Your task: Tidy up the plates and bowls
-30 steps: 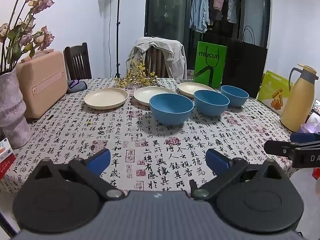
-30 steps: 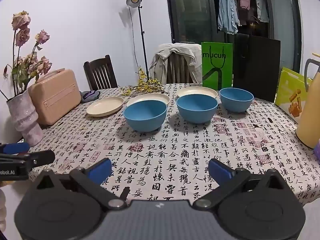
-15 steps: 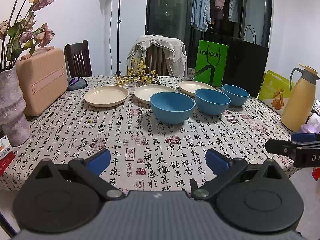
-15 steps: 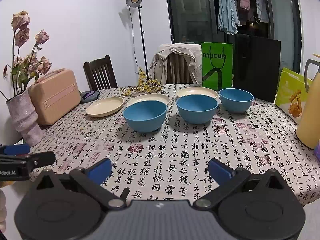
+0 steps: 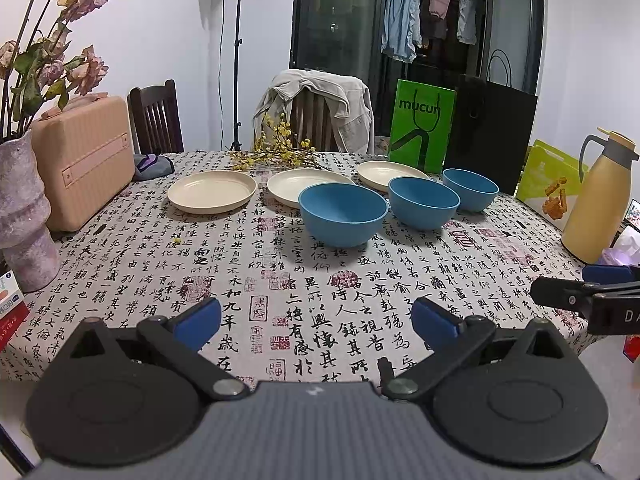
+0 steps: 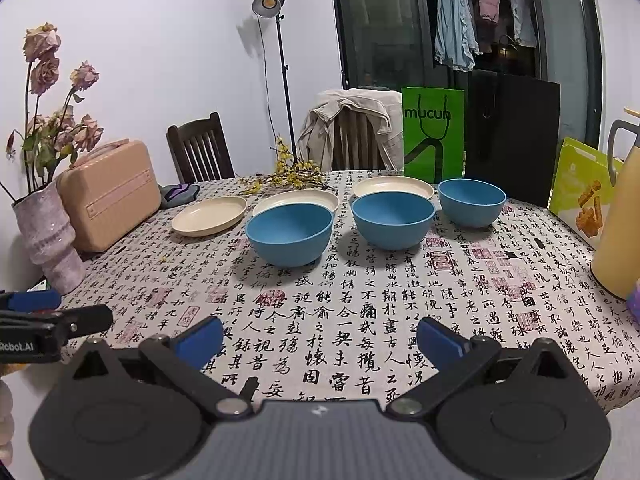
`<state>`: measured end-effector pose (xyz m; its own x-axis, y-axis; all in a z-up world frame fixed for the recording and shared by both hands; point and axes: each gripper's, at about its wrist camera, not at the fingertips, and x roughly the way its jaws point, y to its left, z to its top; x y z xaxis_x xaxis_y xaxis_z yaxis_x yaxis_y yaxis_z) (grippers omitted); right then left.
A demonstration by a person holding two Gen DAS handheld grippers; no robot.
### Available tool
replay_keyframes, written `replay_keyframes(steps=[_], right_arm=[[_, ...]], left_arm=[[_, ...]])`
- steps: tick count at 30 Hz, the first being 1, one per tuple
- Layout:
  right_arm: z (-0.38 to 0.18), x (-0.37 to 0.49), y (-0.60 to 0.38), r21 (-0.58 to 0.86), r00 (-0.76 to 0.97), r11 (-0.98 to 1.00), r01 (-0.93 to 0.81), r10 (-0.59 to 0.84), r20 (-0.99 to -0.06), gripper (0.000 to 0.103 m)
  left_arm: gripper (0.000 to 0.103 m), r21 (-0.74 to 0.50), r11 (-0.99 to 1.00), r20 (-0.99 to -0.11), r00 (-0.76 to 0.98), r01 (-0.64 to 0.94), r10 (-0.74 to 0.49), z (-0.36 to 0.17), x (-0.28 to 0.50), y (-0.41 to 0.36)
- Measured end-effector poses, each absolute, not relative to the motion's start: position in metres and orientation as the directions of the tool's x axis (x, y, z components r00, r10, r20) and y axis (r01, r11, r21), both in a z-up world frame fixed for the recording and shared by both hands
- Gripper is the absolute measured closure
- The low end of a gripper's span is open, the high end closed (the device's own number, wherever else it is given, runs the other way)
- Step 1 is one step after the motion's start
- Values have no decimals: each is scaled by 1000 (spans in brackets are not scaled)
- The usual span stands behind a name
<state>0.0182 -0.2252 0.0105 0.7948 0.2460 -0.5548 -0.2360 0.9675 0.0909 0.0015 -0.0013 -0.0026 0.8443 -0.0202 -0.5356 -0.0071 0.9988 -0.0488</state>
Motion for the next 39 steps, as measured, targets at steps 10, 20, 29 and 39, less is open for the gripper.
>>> replay_keyframes(steps=[10,20,29,39], right_arm=[[11,18,-224,86,797,968,-235,243,-552,0],[11,18,-225,91,797,968,-233,244,-552,0],[10,18,-225,93,797,968,-233,245,-553,0],[7,18,-224,101,793,966,-238,254,-553,0]], left_arm=[[0,-56,998,-534,845,-9,-22,-3,3,0],[0,-52,999,-529,849,-14,-15,-3,2,1],[0,-52,999,-528,849,-17,-13,-2,2,1],[0,-54,998,-521,854,-20,-11,-2,1,1]])
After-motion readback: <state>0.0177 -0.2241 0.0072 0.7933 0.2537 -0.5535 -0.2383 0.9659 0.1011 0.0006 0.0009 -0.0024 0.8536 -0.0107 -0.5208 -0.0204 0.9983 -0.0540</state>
